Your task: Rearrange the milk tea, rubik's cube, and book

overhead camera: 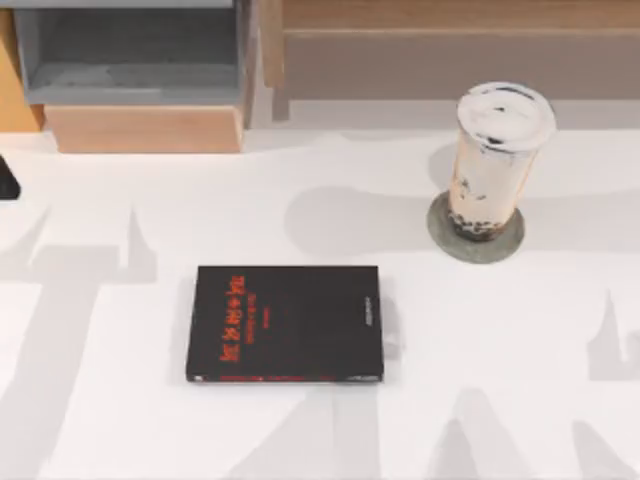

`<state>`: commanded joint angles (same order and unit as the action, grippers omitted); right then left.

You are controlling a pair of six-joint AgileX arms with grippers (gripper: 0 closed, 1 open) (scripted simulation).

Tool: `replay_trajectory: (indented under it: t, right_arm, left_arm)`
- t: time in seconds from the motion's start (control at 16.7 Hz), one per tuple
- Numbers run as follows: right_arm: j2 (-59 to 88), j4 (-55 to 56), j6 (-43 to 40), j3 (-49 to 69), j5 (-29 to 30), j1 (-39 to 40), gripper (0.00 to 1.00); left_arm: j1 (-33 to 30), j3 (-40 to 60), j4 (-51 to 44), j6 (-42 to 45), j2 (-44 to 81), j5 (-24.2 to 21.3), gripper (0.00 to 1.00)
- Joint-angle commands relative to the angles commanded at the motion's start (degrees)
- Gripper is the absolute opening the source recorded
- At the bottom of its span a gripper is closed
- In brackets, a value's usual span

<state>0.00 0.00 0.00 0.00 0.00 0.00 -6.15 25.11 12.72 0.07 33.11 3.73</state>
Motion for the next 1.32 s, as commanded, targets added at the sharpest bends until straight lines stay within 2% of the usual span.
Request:
replay_trajectory:
  t: [0.48,0.72,0.96,1.32]
  right_arm:
    - [0.00,0.00,0.00,0.00,0.00,0.00,1.00]
    - [0.00,0.00,0.00,0.00,0.00,0.00,1.00]
    - [0.00,0.00,0.00,0.00,0.00,0.00,1.00]
    - [0.00,0.00,0.00,0.00,0.00,0.00,1.00]
  left_arm:
    - [-6.31,30.71,15.39,-0.15,50.75,5.69,1.00]
    - [-8.36,42.04,21.04,-0.22,68.42,8.10,1.00]
    - [-9.27,47.71,23.91,-0.26,76.45,9.44,1.00]
    - [-9.05,47.94,23.95,-0.26,76.87,9.37,1.00]
